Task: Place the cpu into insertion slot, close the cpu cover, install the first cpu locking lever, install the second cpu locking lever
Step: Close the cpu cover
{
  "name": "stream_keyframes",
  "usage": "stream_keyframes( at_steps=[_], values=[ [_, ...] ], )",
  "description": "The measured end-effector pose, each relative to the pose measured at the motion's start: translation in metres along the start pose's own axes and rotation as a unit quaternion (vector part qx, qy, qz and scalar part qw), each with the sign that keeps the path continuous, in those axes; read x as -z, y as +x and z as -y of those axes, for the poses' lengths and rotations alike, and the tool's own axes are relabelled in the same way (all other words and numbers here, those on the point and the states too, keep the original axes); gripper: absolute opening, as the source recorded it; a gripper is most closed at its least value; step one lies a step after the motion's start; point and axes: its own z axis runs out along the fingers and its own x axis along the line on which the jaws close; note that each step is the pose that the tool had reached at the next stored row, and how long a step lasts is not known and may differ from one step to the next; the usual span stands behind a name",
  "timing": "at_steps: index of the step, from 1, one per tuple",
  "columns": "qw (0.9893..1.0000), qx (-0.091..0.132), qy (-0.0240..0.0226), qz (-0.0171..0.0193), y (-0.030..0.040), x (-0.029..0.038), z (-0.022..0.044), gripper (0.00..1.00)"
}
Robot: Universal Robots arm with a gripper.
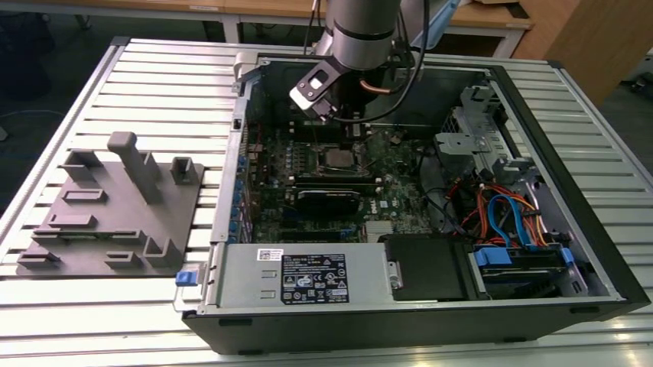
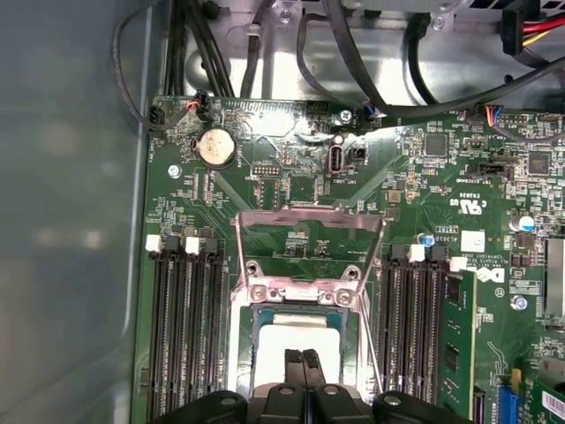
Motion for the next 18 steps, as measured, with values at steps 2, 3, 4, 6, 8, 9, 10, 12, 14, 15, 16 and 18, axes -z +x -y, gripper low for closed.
stream_keyframes(
  at_steps=[2,3,4,6,8,9,10,12,14,15,16,18],
  values=[
    [1.0,0.0,0.0,0.0,0.0,0.0009,0.0,0.1],
    [1.0,0.0,-0.0001,0.0,0.0001,0.001,-0.0001,0.1],
    [1.0,0.0,0.0005,0.0,0.0,0.001,-0.0001,0.1],
    [1.0,0.0,0.0038,0.0001,0.0,0.0011,-0.0001,0.1],
    [1.0,0.0,0.0044,0.0001,0.0,0.0012,0.0,0.1],
    [1.0,0.0,0.0044,0.0001,0.0,0.0011,0.0,0.1],
    [1.0,0.0,0.0044,0.0,0.0,0.0012,0.0,0.1],
    [1.0,0.0,0.0044,0.0,0.0,0.0021,-0.0001,0.1],
    [1.0,0.0,0.0044,0.0001,0.0001,0.004,-0.0001,0.1],
    [1.0,0.0,0.0044,0.0001,0.0001,0.0048,-0.0001,0.1],
    [1.0,0.0,0.0044,0.0001,0.0001,0.0055,-0.0001,0.1],
    [1.0,0.0,0.0044,0.0001,0.0001,0.0072,-0.0002,0.1]
  ],
)
